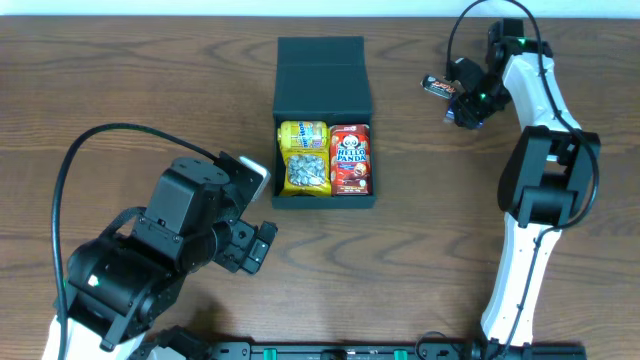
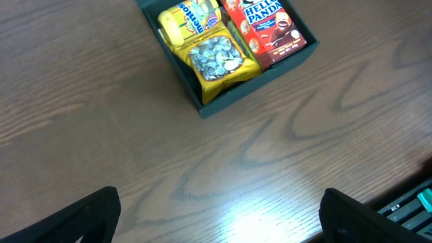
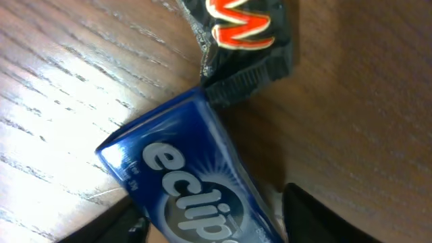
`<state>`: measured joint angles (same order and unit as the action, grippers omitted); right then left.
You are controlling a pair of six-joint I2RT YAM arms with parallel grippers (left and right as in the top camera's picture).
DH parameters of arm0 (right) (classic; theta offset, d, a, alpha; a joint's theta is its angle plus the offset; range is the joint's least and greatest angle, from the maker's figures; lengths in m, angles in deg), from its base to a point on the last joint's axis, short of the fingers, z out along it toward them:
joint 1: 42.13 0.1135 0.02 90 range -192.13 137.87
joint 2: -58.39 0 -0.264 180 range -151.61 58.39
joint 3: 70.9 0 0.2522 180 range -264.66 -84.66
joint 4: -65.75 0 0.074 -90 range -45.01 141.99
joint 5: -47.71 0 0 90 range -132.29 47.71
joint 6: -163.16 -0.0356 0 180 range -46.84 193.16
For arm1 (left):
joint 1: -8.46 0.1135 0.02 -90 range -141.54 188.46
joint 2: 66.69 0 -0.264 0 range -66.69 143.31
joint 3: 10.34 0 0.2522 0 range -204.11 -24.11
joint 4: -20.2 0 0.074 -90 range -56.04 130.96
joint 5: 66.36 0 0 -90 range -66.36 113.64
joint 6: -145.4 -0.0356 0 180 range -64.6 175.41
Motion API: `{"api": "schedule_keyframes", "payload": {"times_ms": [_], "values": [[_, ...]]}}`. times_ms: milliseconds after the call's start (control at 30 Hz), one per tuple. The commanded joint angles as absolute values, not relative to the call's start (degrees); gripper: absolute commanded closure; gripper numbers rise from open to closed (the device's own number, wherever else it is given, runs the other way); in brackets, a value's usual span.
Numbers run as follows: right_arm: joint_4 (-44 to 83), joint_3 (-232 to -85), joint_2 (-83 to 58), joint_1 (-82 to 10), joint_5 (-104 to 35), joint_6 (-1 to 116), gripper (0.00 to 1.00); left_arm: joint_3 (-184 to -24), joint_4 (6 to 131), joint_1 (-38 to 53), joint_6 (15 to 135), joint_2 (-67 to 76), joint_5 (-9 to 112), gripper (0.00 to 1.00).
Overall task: Pack container
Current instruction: 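Move the right gripper to the blue Eclipse tin and grasp it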
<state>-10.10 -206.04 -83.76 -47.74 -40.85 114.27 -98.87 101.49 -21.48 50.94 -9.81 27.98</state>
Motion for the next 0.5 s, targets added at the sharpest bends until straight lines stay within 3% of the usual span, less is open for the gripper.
{"api": "schedule_keyframes", "payload": {"times_ms": [0, 467], "values": [[-10.16, -205.60, -85.03, -47.78, -41.23, 114.09, 0.47, -99.59, 101.64, -21.30, 51.35, -9.81, 28.13, 0.05], [-13.35, -205.71, -84.46, -46.56, -37.62, 108.32, 0.88, -99.59, 101.66, -21.30, 51.35, -9.81, 28.13, 0.05]]}}
